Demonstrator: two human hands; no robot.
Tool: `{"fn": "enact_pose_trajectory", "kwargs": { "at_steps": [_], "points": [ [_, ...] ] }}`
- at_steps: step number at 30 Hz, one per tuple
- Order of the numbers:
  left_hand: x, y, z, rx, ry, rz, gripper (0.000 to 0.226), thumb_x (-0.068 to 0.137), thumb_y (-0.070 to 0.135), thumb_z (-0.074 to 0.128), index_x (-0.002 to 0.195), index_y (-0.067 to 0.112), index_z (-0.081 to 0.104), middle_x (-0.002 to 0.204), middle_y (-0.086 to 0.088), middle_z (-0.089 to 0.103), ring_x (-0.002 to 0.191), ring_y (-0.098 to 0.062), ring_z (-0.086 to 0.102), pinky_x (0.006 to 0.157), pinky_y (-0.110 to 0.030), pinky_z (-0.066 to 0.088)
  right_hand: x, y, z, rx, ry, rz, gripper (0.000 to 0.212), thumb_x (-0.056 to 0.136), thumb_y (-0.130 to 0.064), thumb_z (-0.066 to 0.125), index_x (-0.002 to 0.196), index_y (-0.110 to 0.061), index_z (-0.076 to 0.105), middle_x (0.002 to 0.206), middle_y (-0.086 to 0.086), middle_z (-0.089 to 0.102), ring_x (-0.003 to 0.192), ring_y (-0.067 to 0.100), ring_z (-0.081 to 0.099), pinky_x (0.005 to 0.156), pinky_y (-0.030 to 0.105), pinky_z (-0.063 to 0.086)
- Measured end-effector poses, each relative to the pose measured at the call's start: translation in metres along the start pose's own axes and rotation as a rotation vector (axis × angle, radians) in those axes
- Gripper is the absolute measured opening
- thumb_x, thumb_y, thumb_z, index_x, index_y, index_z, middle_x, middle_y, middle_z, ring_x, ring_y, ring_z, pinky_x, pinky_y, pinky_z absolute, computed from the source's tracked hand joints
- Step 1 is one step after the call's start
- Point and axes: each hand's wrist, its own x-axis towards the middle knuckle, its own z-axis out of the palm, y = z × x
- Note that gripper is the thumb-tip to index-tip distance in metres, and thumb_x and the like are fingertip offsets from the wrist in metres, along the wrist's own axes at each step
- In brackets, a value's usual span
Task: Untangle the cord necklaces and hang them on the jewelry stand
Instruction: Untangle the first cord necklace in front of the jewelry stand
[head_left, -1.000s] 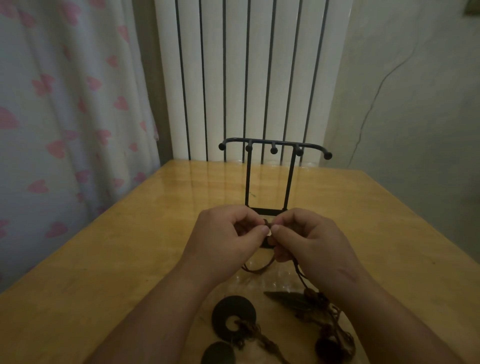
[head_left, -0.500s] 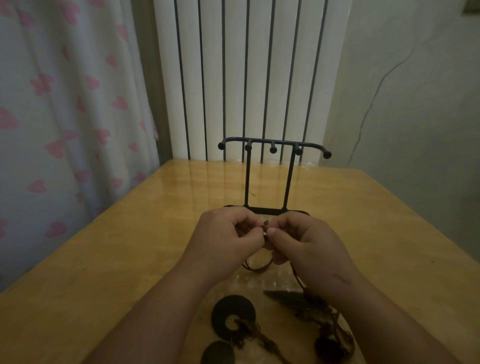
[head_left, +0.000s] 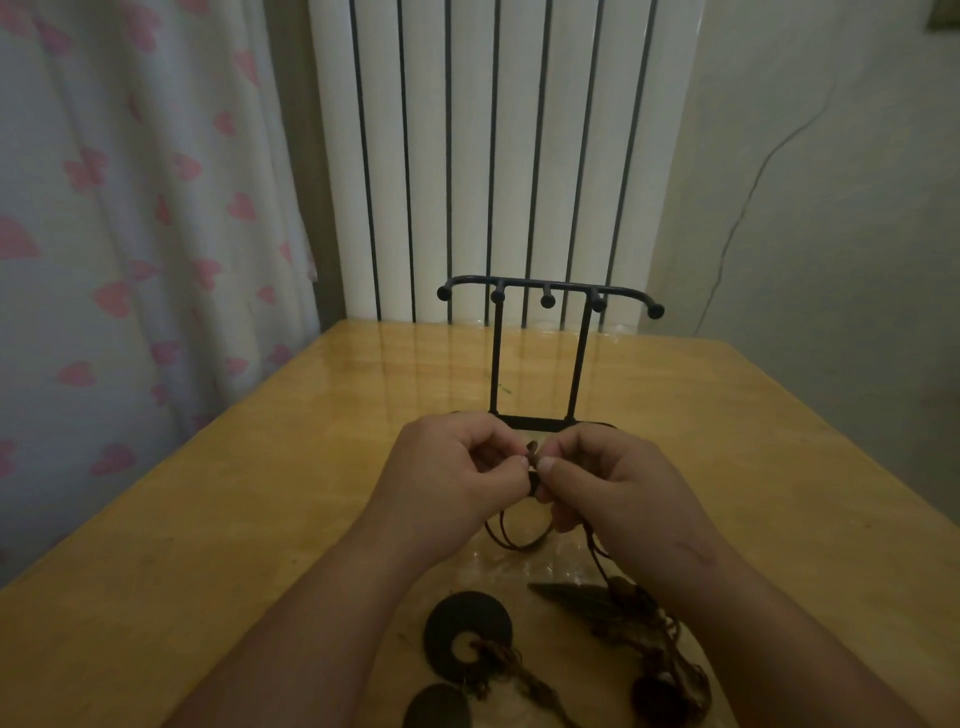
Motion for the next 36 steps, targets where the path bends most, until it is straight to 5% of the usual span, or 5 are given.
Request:
{"fn": "enact_pose_trajectory", "kwargs": {
  "at_steps": [9,19,36],
  "points": [
    [0.0003,0.0001,0.0,0.01,-0.012,-0.014,0.023,0.082,0.014,0.071,0.07,0.033,0.067,0.058,0.018,0.061,0.057,0.005,0.055,0.05,-0.009,0.04,-0.0013,-0.0005,-0.0025,-0.315,0.087,-0.224,0.021,0.085,-0.027,0.065,0.081,-0.046,0.058,0.082,-0.021,0.062,0.086,-0.005,0.057,0.071,0.016,0.052],
    [0.0008,-0.0021,-0.0012,0.056,-0.167,-0.001,0.025,0.077,0.015,0.071,0.064,0.035,0.065,0.059,0.02,0.06,0.055,0.003,0.052,0.049,-0.01,0.038,-0.0016,-0.002,-0.0063,-0.489,-0.063,-0.226,0.011,0.084,-0.028,0.064,0.08,-0.035,0.056,0.084,-0.016,0.057,0.081,0.003,0.055,0.071,0.026,0.054],
    [0.0024,-0.0036,-0.0037,-0.127,-0.154,-0.045,0.021,0.078,0.008,0.07,0.069,0.027,0.067,0.063,0.011,0.062,0.06,-0.001,0.055,0.057,-0.016,0.045,-0.0008,0.0009,-0.0048,-0.332,-0.055,-0.221,0.01,0.083,-0.03,0.062,0.076,-0.035,0.058,0.072,-0.013,0.057,0.07,0.002,0.053,0.058,0.014,0.045]
  ]
}}
